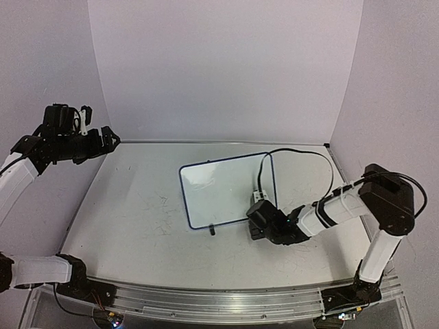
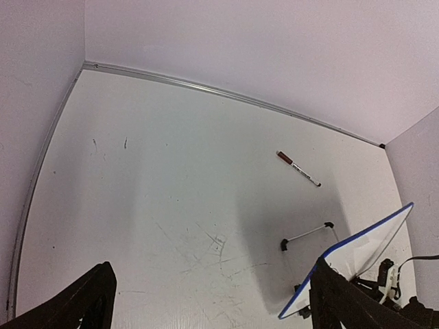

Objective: Write a sentence on the whiteboard
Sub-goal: Move the whiteboard to the center of the board, then move the whiteboard marker to the center of the board, then pick up the whiteboard marker from the center of the board, then pass from the left arm to the right, then pass from the right arm to the left

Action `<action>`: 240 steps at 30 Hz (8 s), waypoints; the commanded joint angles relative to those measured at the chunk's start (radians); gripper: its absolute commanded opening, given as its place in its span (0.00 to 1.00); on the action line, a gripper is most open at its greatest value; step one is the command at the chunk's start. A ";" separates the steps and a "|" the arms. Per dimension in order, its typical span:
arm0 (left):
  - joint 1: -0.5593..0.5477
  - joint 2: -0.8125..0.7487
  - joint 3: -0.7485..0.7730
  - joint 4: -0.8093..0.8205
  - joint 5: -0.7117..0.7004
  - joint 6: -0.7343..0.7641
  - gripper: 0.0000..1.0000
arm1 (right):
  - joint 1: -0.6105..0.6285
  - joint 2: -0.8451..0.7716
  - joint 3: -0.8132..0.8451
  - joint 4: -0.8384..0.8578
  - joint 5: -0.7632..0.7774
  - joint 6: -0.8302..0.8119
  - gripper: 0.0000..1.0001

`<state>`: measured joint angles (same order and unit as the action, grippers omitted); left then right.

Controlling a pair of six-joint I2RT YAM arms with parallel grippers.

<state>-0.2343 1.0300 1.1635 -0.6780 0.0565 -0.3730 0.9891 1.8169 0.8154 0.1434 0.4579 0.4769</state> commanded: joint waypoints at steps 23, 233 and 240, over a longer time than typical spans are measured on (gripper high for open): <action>-0.266 0.427 -0.094 0.456 0.140 -0.183 0.97 | -0.001 -0.319 -0.288 -0.127 0.241 0.389 0.65; -0.897 0.378 -0.113 0.465 0.248 0.229 0.31 | -0.173 -0.520 -0.048 0.147 -1.314 0.183 0.00; -0.898 0.405 -0.096 0.465 0.264 0.249 0.27 | -0.172 -0.552 -0.056 0.144 -1.325 0.196 0.00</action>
<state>-1.1297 1.4131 1.0233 -0.2501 0.3134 -0.1459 0.8185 1.3107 0.7617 0.2463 -0.8532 0.6627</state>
